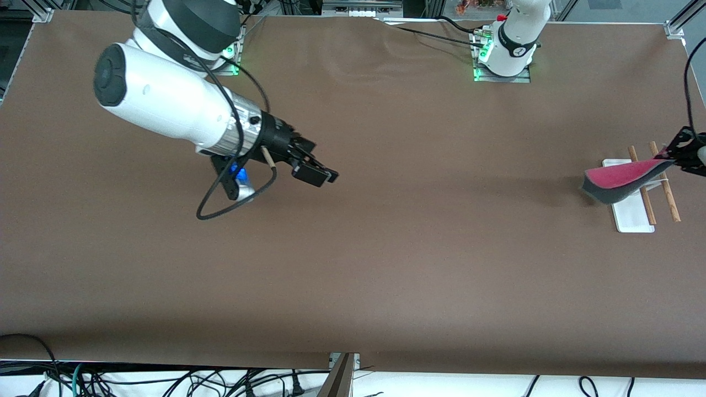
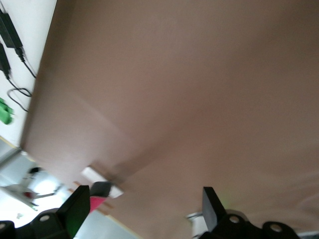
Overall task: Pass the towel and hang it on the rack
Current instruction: 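Drape the towel over the rack rods while the right gripper retracts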
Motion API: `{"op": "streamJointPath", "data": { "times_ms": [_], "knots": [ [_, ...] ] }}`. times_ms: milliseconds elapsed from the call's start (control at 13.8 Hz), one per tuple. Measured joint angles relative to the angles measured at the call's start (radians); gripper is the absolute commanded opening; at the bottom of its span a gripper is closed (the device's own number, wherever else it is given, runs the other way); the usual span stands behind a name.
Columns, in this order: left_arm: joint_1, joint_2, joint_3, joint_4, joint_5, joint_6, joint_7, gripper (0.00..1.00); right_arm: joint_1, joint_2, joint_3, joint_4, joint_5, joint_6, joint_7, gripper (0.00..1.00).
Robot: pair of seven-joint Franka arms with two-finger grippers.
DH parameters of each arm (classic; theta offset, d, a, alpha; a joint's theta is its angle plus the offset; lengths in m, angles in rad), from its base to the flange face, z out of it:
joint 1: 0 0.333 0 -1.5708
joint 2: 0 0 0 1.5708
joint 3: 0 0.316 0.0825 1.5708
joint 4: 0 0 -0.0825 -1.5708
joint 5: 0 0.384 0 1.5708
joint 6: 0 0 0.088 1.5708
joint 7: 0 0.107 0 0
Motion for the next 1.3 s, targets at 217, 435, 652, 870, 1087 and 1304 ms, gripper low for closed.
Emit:
{"op": "streamJointPath", "data": {
  "times_ms": [217, 435, 652, 870, 1087, 1304],
  "knots": [
    [0.071, 0.074, -0.001, 0.033, 0.120, 0.003, 0.061, 0.00, 0.003, -0.159, -0.166, -0.124, 0.000, -0.145, -0.329, 0.99],
    [0.116, 0.176, 0.000, 0.145, 0.203, 0.005, 0.118, 0.00, 0.006, -0.296, -0.371, -0.272, -0.003, -0.231, -0.736, 0.99],
    [0.127, 0.252, 0.005, 0.235, 0.258, 0.026, 0.126, 0.00, 0.002, -0.365, -0.532, -0.362, -0.091, -0.241, -1.084, 0.99],
    [0.144, 0.297, 0.016, 0.248, 0.267, 0.098, 0.126, 0.00, 0.004, -0.386, -0.552, -0.376, -0.180, -0.263, -1.150, 0.99],
    [0.190, 0.362, 0.017, 0.250, 0.267, 0.183, 0.140, 0.00, 0.014, -0.397, -0.548, -0.373, -0.217, -0.263, -1.153, 0.99],
    [0.213, 0.412, 0.018, 0.251, 0.267, 0.245, 0.148, 0.00, 0.020, -0.399, -0.543, -0.370, -0.242, -0.262, -1.154, 0.99]
  ]
}}
